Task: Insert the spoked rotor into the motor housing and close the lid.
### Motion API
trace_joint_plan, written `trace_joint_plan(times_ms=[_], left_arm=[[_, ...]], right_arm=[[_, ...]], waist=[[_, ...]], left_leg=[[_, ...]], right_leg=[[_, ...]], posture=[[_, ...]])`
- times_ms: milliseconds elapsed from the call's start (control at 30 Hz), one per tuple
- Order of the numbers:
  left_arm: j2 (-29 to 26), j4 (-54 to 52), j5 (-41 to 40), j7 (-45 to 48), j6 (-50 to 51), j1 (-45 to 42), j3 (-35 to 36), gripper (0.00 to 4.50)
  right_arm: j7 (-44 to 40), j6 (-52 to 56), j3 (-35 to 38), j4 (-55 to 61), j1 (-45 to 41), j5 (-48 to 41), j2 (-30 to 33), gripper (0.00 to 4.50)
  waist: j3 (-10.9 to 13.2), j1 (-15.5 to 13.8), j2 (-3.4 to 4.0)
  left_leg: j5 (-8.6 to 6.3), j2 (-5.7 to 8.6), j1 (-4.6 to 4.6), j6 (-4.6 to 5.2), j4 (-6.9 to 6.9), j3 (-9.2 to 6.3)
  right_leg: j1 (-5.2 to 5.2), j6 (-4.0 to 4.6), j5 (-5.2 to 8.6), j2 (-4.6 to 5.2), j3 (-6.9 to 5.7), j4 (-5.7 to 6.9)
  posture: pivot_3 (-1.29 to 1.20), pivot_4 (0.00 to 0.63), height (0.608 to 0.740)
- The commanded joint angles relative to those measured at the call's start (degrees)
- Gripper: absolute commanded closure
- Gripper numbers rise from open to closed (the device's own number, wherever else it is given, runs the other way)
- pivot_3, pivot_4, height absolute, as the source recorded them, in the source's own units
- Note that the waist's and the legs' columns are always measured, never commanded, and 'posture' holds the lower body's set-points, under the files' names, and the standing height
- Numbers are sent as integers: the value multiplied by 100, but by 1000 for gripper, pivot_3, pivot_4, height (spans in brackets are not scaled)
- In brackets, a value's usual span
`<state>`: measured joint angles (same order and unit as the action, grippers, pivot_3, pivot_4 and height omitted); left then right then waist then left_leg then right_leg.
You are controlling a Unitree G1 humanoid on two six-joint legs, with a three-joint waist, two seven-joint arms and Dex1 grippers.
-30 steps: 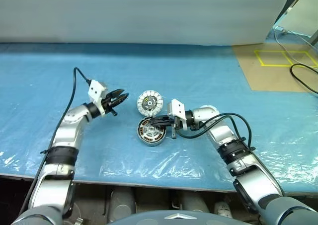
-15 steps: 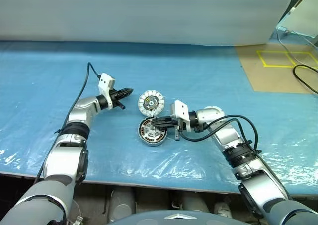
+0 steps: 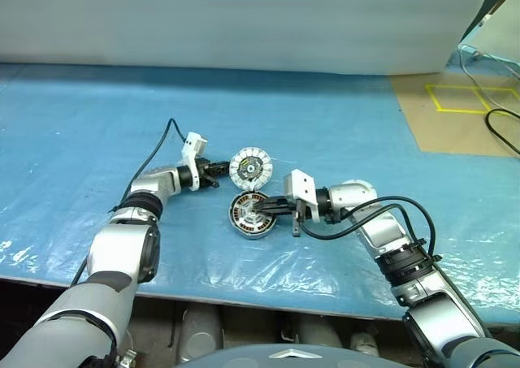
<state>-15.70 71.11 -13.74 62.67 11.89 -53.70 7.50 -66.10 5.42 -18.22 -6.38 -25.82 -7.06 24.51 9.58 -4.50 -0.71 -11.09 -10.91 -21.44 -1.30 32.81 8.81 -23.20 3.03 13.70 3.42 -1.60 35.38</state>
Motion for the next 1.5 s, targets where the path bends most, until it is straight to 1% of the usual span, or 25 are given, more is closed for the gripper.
trace_joint_plan(times_ms=[33,300,500,633,767,900,1067,1200,1367,1500], left_arm=[[122,9,-81,-90,-61,-166,201,4459],[433,-17,-109,305,30,-423,319,4459],[446,-131,107,999,-9,-588,54,4459],[411,-258,379,1552,-109,-540,-298,4459],[407,-582,797,2376,-391,-281,-947,4459],[413,-818,770,2627,-384,-323,-1071,4459],[437,-845,748,2506,-439,-399,-1047,4459],[446,-841,757,2436,-462,-357,-1046,4459],[449,-910,794,2446,-541,-249,-1109,4459],[451,-1192,753,2712,-507,-157,-1221,4459]], right_arm=[[45,22,146,287,43,-144,58,4500],[158,133,179,416,119,-150,147,4500],[226,190,222,487,174,-163,231,4500],[313,236,273,543,221,-160,256,4500],[362,179,340,587,241,-125,308,4500],[249,218,538,886,317,-326,535,4500],[-324,1155,1020,1818,805,-1107,1461,4500],[-528,1539,1311,2222,1373,-1388,2112,4500],[-281,1841,1584,2429,1655,-1616,2240,4500],[-151,1844,1753,2324,1836,-1589,2325,4500]], waist=[[1,1,-2],[9,-8,-12],[9,-8,-12],[9,-13,-12],[9,-27,-12],[11,-84,-12],[14,-155,-7],[14,-179,-8],[15,-128,-7],[15,-157,-6]], left_leg=[[1,0,0,1,-2,0],[5,0,-10,7,-11,-6],[5,1,-10,7,-19,-6],[5,2,-11,8,-30,-6],[6,2,-11,8,-41,-6],[6,0,-12,8,-45,-6],[2,2,-13,15,-45,-5],[-2,0,-11,21,-45,-6],[-1,0,-3,19,-44,-6],[0,2,-2,17,-43,-6]], right_leg=[[0,0,0,0,0,-2],[0,-1,-1,-1,-8,-21],[0,-1,-1,-1,-9,-31],[0,-2,-2,-1,-11,-42],[0,-2,-2,0,-13,-49],[0,-2,-2,-1,-19,-49],[3,-3,-3,3,-22,-51],[8,-3,-3,2,-25,-54],[8,-5,-3,1,-25,-57],[10,-4,-2,3,-24,-58]], posture=[[0,150,740],[0,150,740],[0,150,740],[0,150,740],[0,150,740],[0,150,740],[0,150,740],[0,150,740],[0,150,740],[0,150,740]])
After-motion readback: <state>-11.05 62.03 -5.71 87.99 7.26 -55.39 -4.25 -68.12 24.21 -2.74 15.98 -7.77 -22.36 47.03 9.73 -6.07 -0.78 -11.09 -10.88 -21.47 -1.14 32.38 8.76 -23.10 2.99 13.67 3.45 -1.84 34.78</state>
